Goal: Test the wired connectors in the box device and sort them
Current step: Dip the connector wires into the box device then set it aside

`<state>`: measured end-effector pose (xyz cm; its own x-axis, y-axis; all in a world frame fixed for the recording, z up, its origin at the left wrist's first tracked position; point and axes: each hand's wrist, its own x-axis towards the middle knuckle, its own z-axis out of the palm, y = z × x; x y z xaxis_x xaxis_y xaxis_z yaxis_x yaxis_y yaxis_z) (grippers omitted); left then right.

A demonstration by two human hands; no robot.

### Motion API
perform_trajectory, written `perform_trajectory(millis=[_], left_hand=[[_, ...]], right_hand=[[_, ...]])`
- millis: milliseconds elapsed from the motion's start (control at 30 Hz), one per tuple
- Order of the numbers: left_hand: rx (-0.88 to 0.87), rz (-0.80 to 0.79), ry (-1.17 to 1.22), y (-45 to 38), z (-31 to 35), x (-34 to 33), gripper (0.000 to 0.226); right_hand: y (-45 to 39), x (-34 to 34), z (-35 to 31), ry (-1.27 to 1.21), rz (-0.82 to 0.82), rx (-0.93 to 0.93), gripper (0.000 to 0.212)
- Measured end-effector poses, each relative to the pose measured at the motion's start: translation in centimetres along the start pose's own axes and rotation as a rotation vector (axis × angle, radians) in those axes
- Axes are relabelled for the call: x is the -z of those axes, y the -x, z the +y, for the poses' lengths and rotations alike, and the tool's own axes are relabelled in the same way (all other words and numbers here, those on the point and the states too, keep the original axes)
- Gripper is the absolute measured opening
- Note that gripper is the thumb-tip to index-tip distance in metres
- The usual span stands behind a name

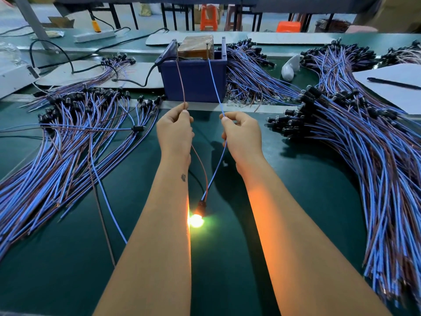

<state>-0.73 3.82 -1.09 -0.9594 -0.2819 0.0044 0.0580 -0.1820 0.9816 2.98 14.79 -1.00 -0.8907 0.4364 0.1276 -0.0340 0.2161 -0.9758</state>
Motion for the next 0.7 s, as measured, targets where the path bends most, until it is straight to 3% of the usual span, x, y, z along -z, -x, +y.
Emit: perform_trajectory(millis=[167,400,533,633,700], left_hand=[[-0.025,-0.053,-0.086,0.2,0.0,0.1,0.021],[-0.061,-0.318,-0.142,1.1,0.4,-0.4,0.018],[-0.055,-0.346,-0.142,1.0,0.3,-0.2,0.009],[-0.068,-0.358,-0.142,1.2,0.5,-0.2,0.015],[0.019,-0.331,-0.01,1.2,0.7,-0.3,0.021]], right_hand=[[0.1,0.1,-0.2,-0.046,0.039,0.011,0.016],[0.5,-0.3,-0.4,-0.031,-0.066,0.092,0.012],[0.6,-0.2,-0.2,-0.006,-0.104,0.116,0.011],[0.8,-0.3,-0.3,-0.015,-0.154,0.126,0.012],[0.8,-0.1,-0.3,-0.1,-0.163,0.108,0.018]])
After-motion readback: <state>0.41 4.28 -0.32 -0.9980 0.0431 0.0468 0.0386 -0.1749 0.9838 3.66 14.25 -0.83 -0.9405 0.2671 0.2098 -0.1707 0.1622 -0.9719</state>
